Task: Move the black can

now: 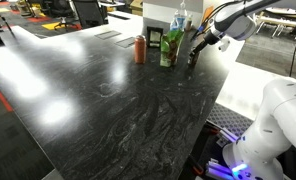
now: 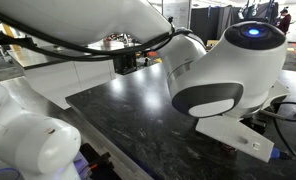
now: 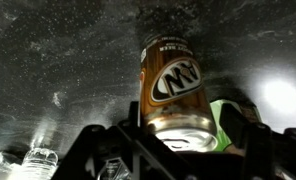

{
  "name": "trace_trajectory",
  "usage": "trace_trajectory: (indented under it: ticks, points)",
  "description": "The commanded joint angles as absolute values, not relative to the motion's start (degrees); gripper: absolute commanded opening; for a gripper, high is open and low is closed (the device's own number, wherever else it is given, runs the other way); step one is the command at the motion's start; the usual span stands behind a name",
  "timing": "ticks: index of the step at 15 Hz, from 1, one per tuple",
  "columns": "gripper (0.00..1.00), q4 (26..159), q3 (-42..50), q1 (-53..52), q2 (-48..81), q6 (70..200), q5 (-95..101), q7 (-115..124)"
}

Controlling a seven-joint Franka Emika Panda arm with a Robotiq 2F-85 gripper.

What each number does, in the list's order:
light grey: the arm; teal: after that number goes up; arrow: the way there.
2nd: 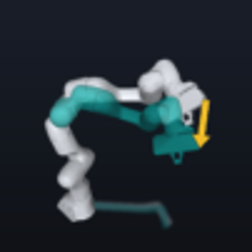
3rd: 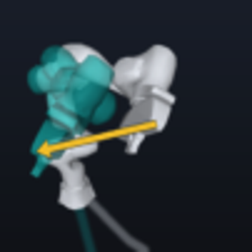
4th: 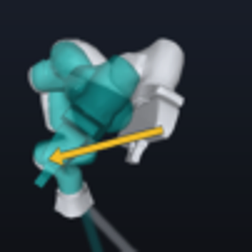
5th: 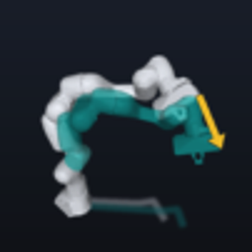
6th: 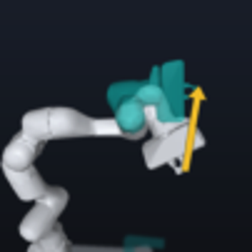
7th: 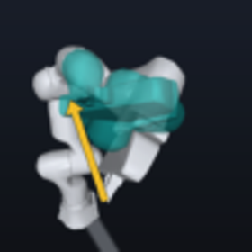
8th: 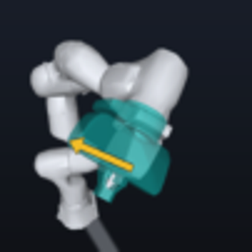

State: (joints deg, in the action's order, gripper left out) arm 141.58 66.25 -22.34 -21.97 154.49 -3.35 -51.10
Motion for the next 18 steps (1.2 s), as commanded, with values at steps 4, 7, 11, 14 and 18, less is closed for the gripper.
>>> trace_trajectory:
  ticks: [4, 7, 11, 14, 18]
  points:
    - [0.37, 139.05, 67.83, -24.35, -18.79, 153.31, -3.08, -50.31]
    - [0.37, 139.11, 62.8, -20.2, -17.85, 152.84, -2.65, -49.37]
    - [0.37, 139.68, 50.32, -11.56, -18.6, 149.04, 2.04, -45.01]
    - [0.37, 140.41, 40.18, -5.28, -21.52, 144.13, 5.7, -41.77]
    - [0.37, 140.57, 30.53, -1.76, -22.42, 142.49, 5.48, -42.76]
